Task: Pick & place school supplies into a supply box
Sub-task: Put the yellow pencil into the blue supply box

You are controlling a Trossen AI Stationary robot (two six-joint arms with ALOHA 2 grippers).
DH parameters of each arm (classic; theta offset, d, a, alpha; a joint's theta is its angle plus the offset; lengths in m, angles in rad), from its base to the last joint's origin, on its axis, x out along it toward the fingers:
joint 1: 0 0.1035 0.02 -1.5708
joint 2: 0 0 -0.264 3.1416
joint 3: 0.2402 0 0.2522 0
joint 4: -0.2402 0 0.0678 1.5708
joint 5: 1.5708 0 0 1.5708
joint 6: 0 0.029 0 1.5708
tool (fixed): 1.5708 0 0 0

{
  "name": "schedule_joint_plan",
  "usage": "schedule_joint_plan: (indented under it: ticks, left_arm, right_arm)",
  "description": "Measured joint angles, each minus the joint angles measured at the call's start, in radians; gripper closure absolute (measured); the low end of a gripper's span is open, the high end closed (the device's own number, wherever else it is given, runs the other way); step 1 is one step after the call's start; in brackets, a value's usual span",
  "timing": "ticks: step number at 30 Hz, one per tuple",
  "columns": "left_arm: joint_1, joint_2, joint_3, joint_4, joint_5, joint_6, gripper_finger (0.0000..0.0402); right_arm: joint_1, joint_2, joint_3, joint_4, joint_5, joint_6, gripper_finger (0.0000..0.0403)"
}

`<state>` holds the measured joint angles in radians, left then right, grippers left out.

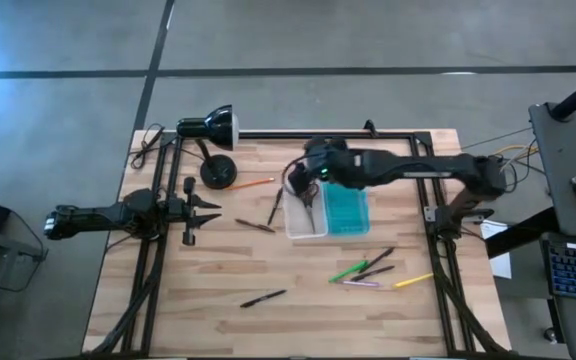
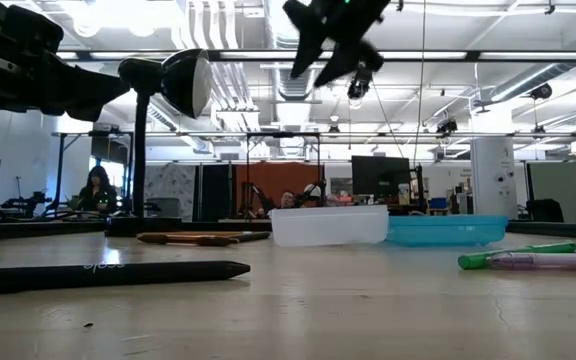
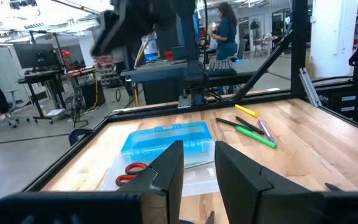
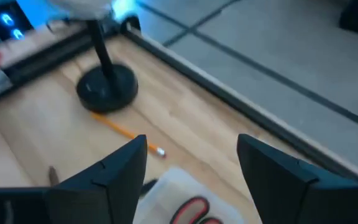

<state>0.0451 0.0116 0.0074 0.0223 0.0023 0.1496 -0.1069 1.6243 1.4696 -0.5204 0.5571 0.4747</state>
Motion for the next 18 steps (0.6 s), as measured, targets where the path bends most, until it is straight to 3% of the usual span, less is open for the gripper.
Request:
schedule_joint_plan:
  ticks: [5, 8, 11, 15, 18]
  left_arm:
    - [0.001, 0.004, 0.0, 0.046, -0.009, -0.041, 0.0325]
    - [0.001, 0.014, 0.003, 0.169, -0.038, -0.462, 0.0325]
    - [0.001, 0.018, 0.01, 0.186, -0.153, -0.849, 0.0325]
    - [0.002, 0.017, 0.014, 0.254, -0.368, -1.028, 0.0325]
    - [0.002, 0.037, 0.017, 0.334, -0.411, -1.076, 0.0325]
  right_arm:
    - [-0.001, -0.105, 0.0, -0.039, 0.003, -0.003, 0.0163]
    - [0.0, -0.125, 0.0, -0.136, 0.003, 0.033, 0.0168]
    - [-0.001, -0.128, -0.002, -0.258, 0.003, 0.118, 0.0172]
    - [0.0, -0.121, -0.012, -0.34, 0.009, 0.158, 0.0176]
    - [0.004, -0.108, -0.018, -0.343, 0.012, 0.124, 0.0177]
